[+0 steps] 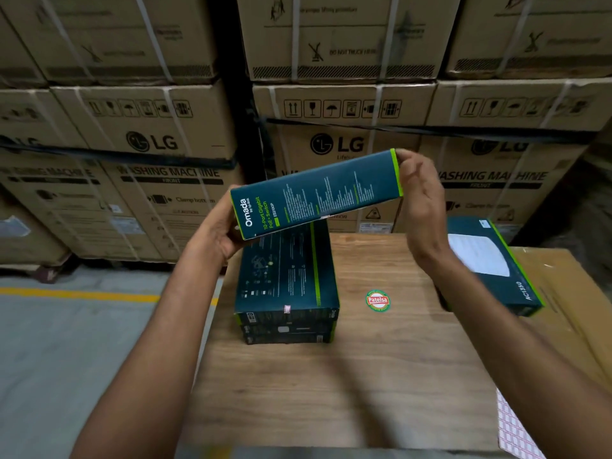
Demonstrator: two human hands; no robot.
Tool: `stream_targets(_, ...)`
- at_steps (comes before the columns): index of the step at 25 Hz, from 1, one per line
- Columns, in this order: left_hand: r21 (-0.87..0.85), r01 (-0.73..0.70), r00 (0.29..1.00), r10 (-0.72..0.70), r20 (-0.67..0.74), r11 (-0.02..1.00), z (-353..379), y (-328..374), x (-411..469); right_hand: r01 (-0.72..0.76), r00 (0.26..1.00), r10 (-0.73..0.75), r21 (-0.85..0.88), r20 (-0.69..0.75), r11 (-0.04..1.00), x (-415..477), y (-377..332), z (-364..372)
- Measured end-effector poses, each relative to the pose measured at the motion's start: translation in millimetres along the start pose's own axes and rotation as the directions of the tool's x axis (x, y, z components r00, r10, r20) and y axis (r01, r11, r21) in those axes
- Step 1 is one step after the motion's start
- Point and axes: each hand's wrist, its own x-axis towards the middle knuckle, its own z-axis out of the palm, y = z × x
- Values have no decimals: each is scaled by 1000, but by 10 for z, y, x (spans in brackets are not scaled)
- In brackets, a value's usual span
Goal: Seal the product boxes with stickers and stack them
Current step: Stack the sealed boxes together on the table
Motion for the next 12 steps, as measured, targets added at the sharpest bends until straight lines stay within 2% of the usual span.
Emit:
stream_targets(1, -1, 0, 1000, 0, -11, 1000, 5, 5, -17, 167, 986, -167, -162, 19, 972, -56, -5, 8)
stream_targets(2, 0, -1, 1000, 1, -29, 1000, 4, 3, -16, 306, 952, -297, -318, 76, 897, -97, -21, 22)
stream_targets(3, -4, -1, 999, 1, -34, 1000, 14, 5, -37, 409, 912, -378, -438, 161, 801, -117, -36, 47)
stream_targets(5, -16, -6, 999, 6, -49, 1000, -19, -3, -7, 538, 842, -442, -554, 310, 636, -125, -57, 121)
stream_targets(7, -28, -8, 999, 6, -49, 1000, -30, -9, 4, 565, 822, -451, -593, 348, 573, -119, -65, 180)
stream_targets(12, 24, -15, 999, 16, -40, 1000, 43, 29, -68, 471, 879, -403, -589, 253, 656, -121, -79, 233)
